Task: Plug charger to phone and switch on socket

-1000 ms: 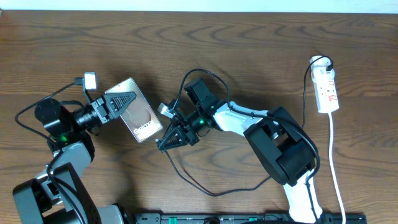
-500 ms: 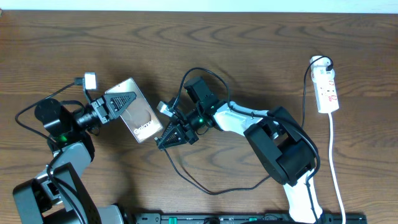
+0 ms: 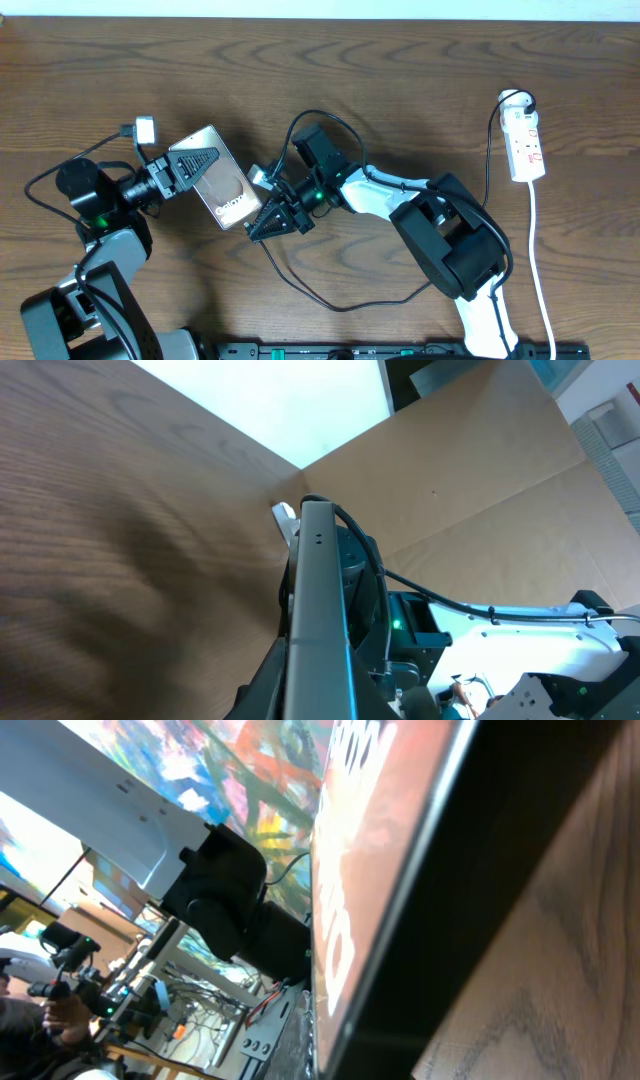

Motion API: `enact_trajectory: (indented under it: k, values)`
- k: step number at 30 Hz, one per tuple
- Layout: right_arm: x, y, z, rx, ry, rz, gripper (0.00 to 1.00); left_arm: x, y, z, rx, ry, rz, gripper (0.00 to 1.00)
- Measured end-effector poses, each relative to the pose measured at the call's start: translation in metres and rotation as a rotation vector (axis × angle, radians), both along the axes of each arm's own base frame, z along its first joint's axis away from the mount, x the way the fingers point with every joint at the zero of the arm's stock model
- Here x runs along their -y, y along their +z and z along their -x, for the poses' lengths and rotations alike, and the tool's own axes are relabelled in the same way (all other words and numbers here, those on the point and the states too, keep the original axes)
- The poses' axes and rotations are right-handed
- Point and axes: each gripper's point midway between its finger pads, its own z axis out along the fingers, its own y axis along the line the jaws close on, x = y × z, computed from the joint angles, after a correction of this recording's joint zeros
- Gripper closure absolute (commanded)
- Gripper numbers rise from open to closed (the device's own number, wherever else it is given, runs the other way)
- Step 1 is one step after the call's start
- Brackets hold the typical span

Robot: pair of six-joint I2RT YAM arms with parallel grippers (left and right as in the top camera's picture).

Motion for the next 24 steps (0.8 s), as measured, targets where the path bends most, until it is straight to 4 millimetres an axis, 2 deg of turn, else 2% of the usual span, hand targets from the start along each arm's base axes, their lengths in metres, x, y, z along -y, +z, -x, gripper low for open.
enact_trajectory:
  k: [24]
  values:
    - [-0.0038,-0.0037,-0.0055,0.026,-0.03,0.016,0.99,0.0014,-0.0048,0.003,0.03,0.0,-0.018,0.92]
